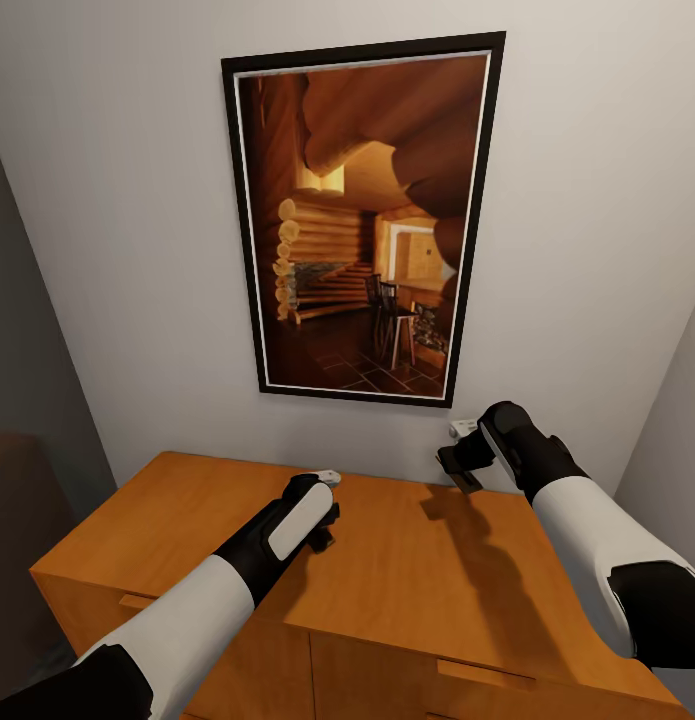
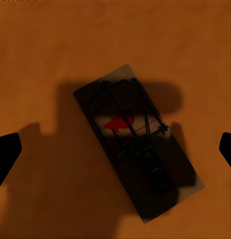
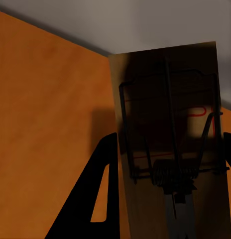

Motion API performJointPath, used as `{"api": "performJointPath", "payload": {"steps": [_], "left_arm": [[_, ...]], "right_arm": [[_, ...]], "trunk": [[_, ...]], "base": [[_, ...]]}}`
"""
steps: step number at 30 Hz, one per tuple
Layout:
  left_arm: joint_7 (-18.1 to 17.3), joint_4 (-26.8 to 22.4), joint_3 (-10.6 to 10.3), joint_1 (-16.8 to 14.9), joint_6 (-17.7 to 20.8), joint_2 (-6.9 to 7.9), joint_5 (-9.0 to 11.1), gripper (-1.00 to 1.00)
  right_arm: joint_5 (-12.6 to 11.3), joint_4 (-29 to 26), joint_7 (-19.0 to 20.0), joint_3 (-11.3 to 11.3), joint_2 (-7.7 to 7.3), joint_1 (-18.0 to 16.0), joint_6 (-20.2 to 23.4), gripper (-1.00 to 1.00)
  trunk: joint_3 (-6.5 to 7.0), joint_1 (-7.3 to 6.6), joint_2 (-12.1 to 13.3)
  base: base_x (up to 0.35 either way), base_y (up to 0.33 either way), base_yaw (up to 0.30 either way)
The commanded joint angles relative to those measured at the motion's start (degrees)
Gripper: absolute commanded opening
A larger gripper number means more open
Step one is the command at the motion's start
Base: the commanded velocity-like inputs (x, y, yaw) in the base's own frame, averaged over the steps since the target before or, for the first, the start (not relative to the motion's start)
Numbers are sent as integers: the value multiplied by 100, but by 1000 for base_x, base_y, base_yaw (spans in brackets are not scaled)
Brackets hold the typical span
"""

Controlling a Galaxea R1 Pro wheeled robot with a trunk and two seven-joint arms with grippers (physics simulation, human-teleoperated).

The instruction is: Take the four mousetraps from the cabinet in the bathroom and place them on the bathroom floor. Make sure all four end up on the same floor surface, and ensure that at least two of them are either under or directly next to the same bathroom sink.

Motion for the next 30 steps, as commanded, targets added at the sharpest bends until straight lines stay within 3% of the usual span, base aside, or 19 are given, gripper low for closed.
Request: {"api": "performJointPath", "payload": {"steps": [1, 21, 30], "left_arm": [[41, -3, -10, -7, 19, 0, 30, 100], [9, 42, -41, -7, -8, 0, 37, 100], [28, 77, -54, -7, -337, 0, 47, 100]], "right_arm": [[52, -7, 58, 23, -6, -5, 13, -100], [52, -6, 58, 23, -31, -5, 13, -100], [52, -5, 53, 23, -34, -5, 13, -100]], "trunk": [[-9, 1, -6], [-9, 1, -6], [-9, 1, -6]], "base": [[0, 0, 0], [0, 0, 0], [0, 0, 0]]}}
